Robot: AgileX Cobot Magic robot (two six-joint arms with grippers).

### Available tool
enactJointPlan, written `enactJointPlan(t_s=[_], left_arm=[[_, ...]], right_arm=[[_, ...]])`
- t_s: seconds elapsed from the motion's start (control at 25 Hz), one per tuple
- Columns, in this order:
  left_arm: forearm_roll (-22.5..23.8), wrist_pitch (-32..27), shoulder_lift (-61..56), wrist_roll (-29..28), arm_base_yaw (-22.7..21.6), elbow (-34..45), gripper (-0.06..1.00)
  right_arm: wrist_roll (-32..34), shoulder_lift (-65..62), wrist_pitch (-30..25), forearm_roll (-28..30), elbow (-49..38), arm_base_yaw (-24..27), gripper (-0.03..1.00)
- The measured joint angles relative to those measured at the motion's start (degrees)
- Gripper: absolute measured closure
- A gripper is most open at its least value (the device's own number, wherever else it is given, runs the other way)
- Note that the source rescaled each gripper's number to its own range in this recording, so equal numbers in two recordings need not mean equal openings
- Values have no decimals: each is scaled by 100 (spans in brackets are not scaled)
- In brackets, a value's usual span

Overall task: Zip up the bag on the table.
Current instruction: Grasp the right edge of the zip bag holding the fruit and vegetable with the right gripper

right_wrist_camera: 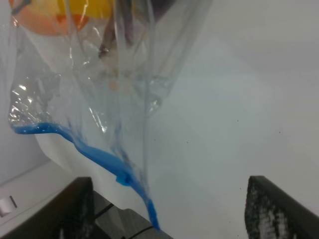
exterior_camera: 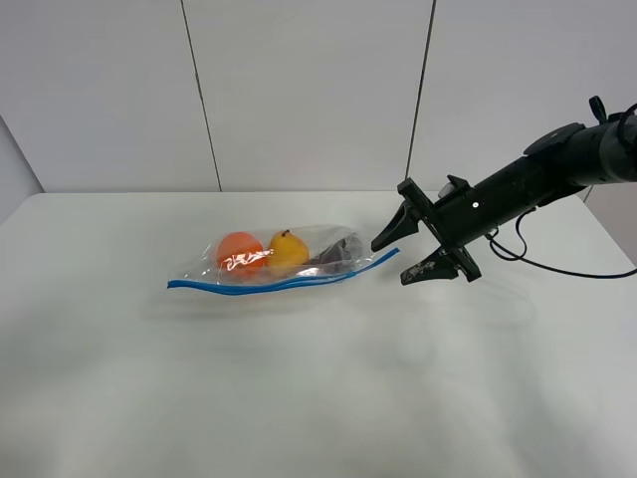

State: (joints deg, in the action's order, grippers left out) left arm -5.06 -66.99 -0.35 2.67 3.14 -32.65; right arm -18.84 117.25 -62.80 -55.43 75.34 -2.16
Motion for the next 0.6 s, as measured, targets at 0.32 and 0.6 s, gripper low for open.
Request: enactJointPlan(t_s=[0.32,0.6], left_arm=[[0,0,0,0,0,0,-6],[0,0,0,0,0,0,-6]], right_arm=[[-36,0,36,0,0,0,49],[-36,0,268,0,0,0,57]])
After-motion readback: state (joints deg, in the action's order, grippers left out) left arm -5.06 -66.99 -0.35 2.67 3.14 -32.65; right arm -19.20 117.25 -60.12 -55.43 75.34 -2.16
